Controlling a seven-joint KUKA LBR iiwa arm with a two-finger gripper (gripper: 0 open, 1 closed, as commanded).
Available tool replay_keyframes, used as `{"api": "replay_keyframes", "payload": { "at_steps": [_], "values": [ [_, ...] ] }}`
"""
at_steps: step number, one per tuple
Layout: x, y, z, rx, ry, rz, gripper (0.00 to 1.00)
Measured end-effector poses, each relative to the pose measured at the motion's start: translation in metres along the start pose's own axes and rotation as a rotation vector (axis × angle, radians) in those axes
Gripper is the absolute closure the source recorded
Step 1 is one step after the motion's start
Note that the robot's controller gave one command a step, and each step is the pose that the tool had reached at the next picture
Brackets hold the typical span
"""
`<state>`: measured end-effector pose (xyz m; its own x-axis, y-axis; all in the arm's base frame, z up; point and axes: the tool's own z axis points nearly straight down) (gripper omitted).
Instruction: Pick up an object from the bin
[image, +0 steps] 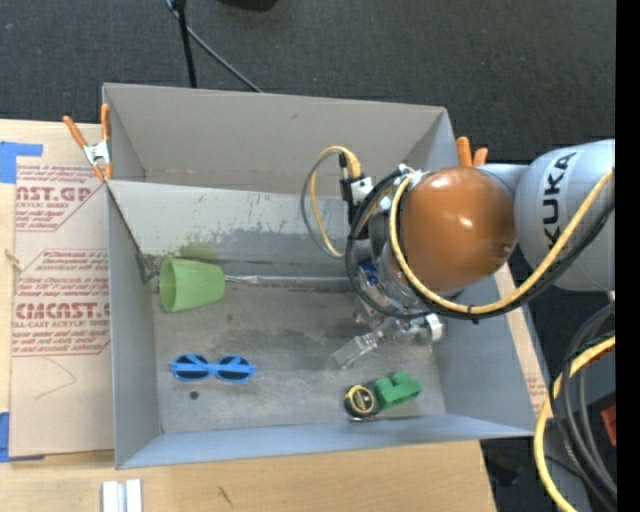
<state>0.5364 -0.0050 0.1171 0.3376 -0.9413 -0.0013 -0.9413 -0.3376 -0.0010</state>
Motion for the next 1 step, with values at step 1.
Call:
{"api": "replay_keyframes", "payload": {
  "at_steps": [1],
  "values": [
    [0.0626, -0.0036, 0.0097, -0.002, -0.001, -0.357, 0.0]
  ]
}}
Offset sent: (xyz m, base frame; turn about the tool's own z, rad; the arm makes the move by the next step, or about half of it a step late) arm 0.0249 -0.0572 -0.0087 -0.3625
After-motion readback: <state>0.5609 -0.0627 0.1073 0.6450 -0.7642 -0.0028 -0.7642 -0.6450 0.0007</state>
